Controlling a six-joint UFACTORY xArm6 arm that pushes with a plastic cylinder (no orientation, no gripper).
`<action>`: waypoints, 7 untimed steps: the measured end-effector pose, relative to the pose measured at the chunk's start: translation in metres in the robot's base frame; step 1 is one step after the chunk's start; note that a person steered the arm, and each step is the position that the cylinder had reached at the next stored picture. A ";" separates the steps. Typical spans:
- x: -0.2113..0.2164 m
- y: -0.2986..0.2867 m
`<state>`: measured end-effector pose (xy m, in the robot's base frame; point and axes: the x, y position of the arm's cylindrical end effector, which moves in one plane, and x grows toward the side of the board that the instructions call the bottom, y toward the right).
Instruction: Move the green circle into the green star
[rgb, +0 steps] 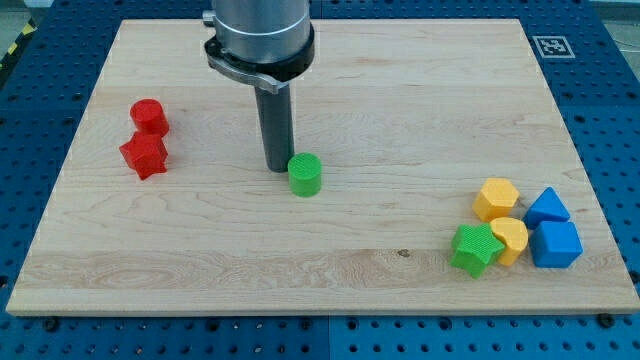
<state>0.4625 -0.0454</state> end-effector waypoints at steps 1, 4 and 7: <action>0.007 0.019; 0.014 0.023; 0.014 0.043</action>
